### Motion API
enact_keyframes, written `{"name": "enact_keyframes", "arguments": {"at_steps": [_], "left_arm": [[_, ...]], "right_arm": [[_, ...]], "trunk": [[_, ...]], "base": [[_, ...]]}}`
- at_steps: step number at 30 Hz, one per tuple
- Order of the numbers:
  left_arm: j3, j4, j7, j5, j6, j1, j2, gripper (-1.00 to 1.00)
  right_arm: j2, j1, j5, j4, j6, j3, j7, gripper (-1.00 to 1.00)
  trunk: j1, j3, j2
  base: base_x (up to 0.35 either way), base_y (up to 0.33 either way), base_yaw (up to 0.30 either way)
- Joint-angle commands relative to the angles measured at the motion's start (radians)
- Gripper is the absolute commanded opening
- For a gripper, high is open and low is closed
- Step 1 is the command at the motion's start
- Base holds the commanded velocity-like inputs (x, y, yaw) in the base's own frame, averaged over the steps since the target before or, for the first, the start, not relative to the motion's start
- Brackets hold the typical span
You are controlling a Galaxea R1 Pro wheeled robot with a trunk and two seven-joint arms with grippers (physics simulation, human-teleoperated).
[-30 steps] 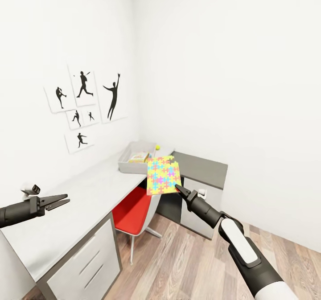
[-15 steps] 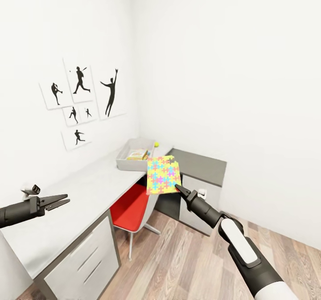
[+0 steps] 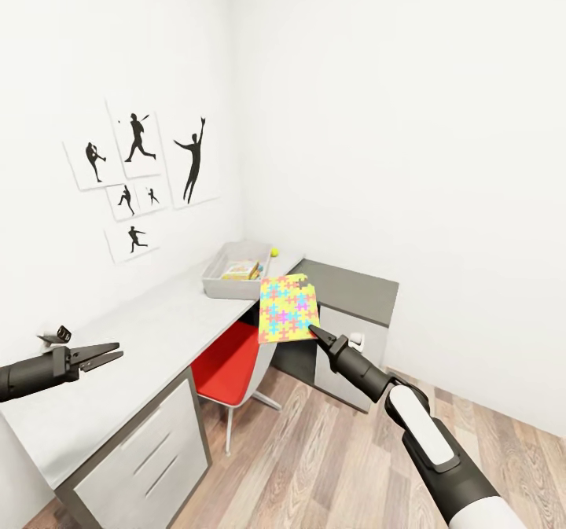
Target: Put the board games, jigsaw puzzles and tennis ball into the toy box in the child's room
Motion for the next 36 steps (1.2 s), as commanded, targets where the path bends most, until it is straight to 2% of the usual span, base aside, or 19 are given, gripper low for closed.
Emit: {"name": "enact_keyframes", "arguments": {"at_steps": [1, 9, 20, 36], "left_arm": [[0.0, 0.0, -0.004, 0.0, 0.011, -0.001, 0.0, 1.0], [0.0, 0.0, -0.004, 0.0, 0.011, -0.001, 0.0, 1.0], [0.0, 0.001, -0.004, 0.0, 0.01, -0.001, 0.0, 1.0], [0.0, 0.001, -0.002, 0.0, 0.01, -0.001, 0.0, 1.0]], "right_arm": [[-0.001, -0.001, -0.007, 0.0, 0.003, 0.001, 0.0, -1.0], [-0.001, -0.001, -0.006, 0.0, 0.003, 0.003, -0.001, -1.0], [-0.001, -0.001, -0.007, 0.0, 0.003, 0.003, 0.0, -1.0], [0.001, -0.001, -0.005, 0.001, 0.002, 0.003, 0.0, -1.0]], "trunk": [[0.001, -0.002, -0.002], [0.001, -0.002, -0.002], [0.001, -0.002, -0.002], [0.001, -0.002, -0.002]], "base": [[0.0, -0.015, 0.0], [0.091, -0.116, 0.007], [0.236, -0.062, 0.174], [0.199, -0.033, 0.002]]}}
